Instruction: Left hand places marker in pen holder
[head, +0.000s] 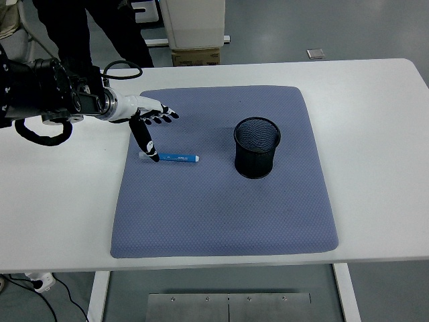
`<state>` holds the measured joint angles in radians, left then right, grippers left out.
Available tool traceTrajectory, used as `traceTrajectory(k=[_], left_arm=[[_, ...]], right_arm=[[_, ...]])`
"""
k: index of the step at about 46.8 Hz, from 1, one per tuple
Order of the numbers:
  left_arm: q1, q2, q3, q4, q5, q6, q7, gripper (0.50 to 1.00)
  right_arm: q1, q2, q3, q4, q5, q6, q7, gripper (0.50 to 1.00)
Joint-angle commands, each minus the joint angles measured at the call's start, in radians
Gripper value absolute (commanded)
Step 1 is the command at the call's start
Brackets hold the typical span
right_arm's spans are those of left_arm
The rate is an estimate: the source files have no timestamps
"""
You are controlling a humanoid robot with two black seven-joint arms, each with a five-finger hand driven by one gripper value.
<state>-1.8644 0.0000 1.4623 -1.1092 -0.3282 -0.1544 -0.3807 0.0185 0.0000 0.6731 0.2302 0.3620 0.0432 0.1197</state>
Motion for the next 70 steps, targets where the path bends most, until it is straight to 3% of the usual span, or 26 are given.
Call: traceTrajectory(k=[1,20,47,58,70], left_arm=[[0.017,0.0,-0.01,0.011,-0.002,0.001,0.0,1.0],[0.077,0.0,-0.028,0.051,-0.018,0.029,0.0,1.0],[0.079,0.0,-0.028,0.062,-0.025,0.055,0.003,1.0],[0.079,0.0,-0.027,0.06,-0.018,0.053,0.003,0.783],[0.079,0.0,-0.025,0.06,-0.017,0.055,0.003,0.76]], right_arm=[[0.0,0.0,0.0,0.0,0.0,0.001,0.0,1.0],[0.0,0.0,0.0,0.0,0.0,0.001,0.0,1.0],[0.0,0.0,0.0,0.0,0.0,0.0,0.0,1.0],[0.0,0.0,0.0,0.0,0.0,0.0,0.0,1.0],[0.0,0.0,0.0,0.0,0.0,0.0,0.0,1.0]])
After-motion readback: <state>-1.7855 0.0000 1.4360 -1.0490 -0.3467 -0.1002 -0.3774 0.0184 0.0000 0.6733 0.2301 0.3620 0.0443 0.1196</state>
